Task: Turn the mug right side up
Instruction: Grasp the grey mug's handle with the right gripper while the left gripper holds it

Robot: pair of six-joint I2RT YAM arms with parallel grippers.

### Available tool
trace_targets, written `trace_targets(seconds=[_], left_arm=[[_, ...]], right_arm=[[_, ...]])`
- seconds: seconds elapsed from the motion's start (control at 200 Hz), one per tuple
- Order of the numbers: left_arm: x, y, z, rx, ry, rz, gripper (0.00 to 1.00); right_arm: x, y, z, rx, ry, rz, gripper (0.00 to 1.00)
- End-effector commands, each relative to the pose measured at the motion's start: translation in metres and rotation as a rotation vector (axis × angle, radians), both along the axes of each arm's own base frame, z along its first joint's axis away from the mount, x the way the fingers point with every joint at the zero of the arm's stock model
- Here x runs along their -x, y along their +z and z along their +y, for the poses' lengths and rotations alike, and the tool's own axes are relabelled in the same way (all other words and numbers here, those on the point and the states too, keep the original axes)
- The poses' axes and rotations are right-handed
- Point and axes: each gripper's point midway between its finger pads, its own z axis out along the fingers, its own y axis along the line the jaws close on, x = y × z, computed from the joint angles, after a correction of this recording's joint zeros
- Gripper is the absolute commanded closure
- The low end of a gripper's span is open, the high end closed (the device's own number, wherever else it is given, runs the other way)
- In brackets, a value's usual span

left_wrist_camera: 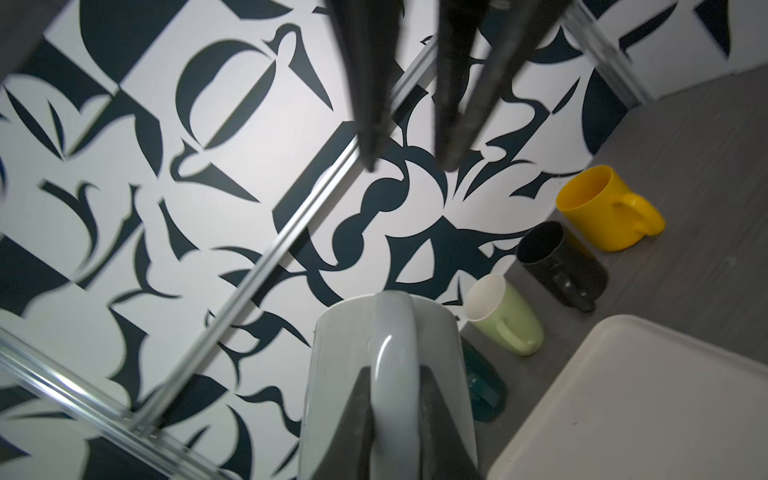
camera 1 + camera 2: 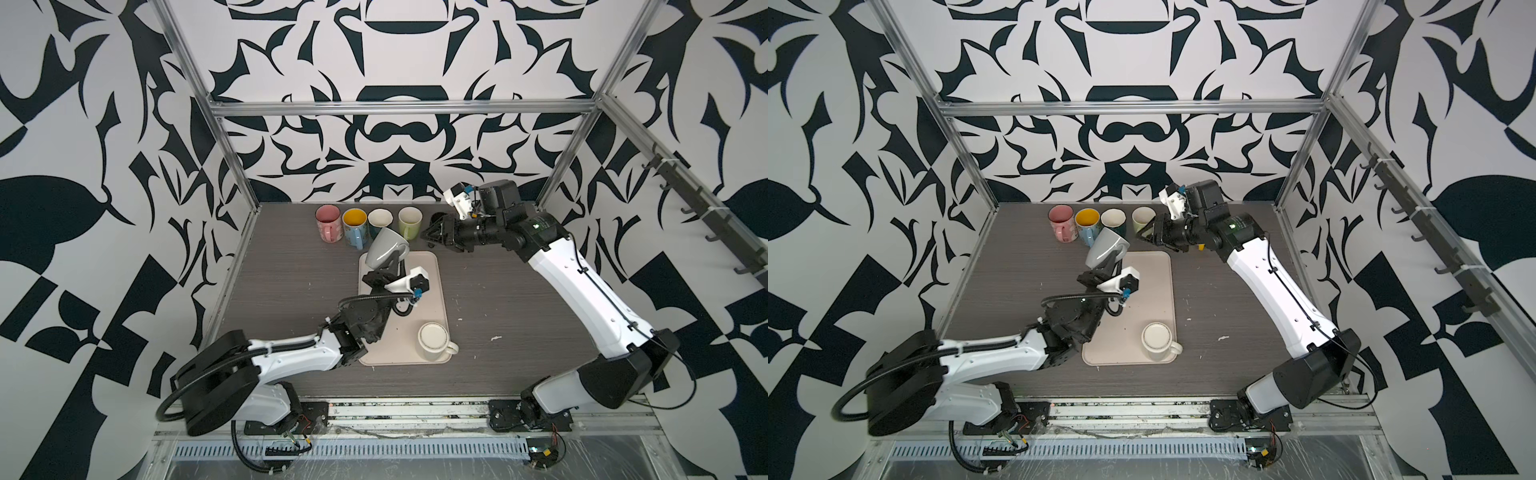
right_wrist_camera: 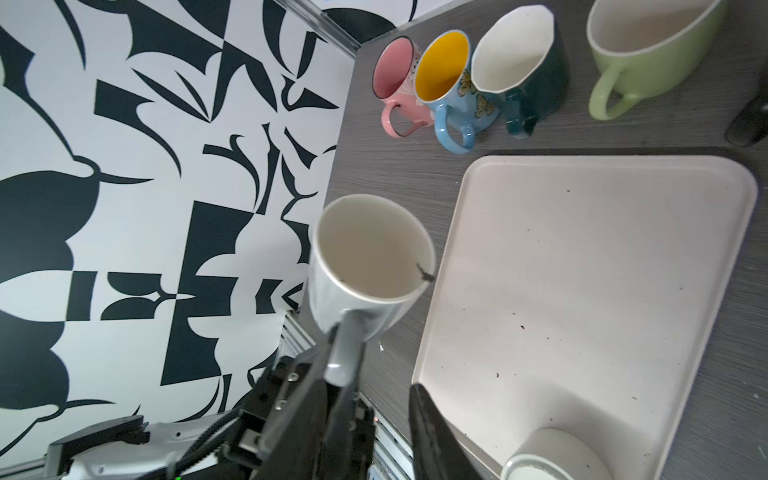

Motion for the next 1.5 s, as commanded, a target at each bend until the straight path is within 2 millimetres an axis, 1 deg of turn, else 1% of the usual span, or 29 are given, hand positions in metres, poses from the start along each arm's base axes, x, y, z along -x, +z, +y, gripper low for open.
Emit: trace_targets(seconds=[0.0,0.06,0.1,0.275,0.405,0.6,0.885,1.06,1.165,1.245,1.379,1.494], left_arm=[[-0.001,0.052,0.009,-0.015,0.144,-0.214,1.00],[-0.003,0.047,0.000,-0.036,0.130,-0.216,1.00],[-0.002,0.048,-0.004,-0.031,0.119,-0.218,1.00],[-0.001,0.055,-0.009,-0.042,0.101,-0.245,1.00],[-0.002,0.052,-0.012,-0.079,0.104,-0.255,1.00],[-0.001,0.052,-0.016,-0.093,0.098,-0.264,1.00],[0.002,0.055,-0.020,-0.094,0.078,-0.277,1.00],[0.001,0.054,-0.020,-0.092,0.080,-0.271,1.00],[0.002,0.053,-0.021,-0.088,0.077,-0.269,1.00],[0.003,0.053,-0.021,-0.085,0.073,-0.269,1.00],[0.003,0.053,-0.022,-0.086,0.067,-0.269,1.00],[0.003,0.052,-0.023,-0.086,0.063,-0.270,1.00]], right_arm=[[0.006,0.023,0.009,-0.065,0.052,-0.011,0.61],[0.005,0.020,0.009,-0.044,0.058,-0.001,0.61],[0.006,0.017,0.008,-0.024,0.061,0.010,0.60],[0.010,0.004,0.003,0.056,0.073,0.067,0.60],[0.009,-0.007,0.000,0.109,0.074,0.108,0.60],[0.003,-0.007,0.006,0.088,0.083,0.117,0.60],[-0.002,-0.015,0.015,0.059,0.102,0.165,0.60],[-0.002,-0.018,0.018,0.044,0.114,0.192,0.62],[-0.002,-0.025,0.020,0.043,0.117,0.218,0.68],[-0.002,-0.025,0.021,0.039,0.117,0.221,0.76],[-0.001,-0.026,0.024,0.013,0.123,0.242,0.83],[0.001,-0.031,0.023,0.016,0.126,0.260,0.93]])
